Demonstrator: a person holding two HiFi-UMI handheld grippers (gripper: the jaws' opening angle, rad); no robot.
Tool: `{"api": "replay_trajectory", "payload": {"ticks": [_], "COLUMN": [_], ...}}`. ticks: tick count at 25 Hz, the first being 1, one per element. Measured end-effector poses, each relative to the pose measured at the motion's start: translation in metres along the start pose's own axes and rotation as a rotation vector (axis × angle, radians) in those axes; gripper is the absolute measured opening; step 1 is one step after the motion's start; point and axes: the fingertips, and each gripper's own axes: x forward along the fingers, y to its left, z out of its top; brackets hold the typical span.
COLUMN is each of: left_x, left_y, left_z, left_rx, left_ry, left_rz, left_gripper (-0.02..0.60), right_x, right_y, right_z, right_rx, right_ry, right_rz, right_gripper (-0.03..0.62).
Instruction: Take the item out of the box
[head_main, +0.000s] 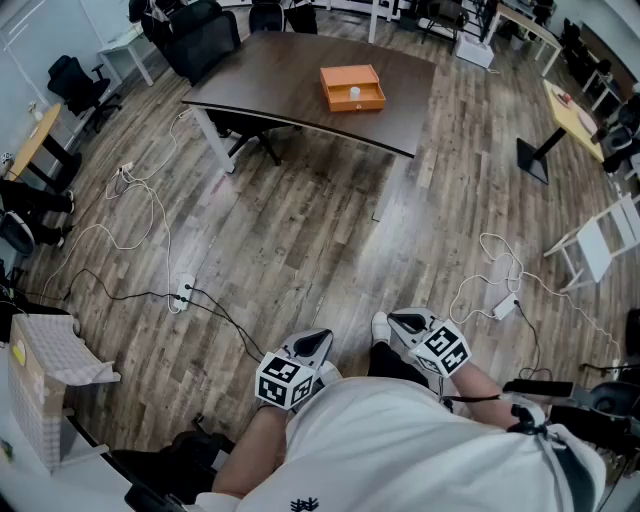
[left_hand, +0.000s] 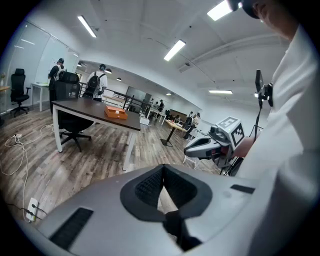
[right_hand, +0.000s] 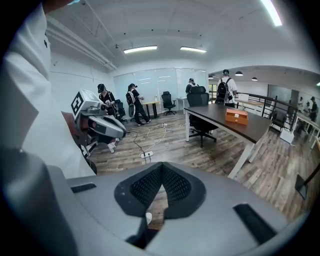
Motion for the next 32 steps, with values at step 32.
{"api": "replay_trajectory", "payload": {"ticks": [32], "left_x": [0.231], "left_y": [0.100], "left_z": [0.188], "left_rx": [0.106], "left_ry": [0.080], "left_rz": [0.037], "left_gripper": [0.046], "right_x": [0.036], "right_y": [-0.299], "right_z": [0.056], "right_rx": [0.147], "right_ry": [-0.108], "right_rz": [-0.046], "right_gripper": [0.020]}}
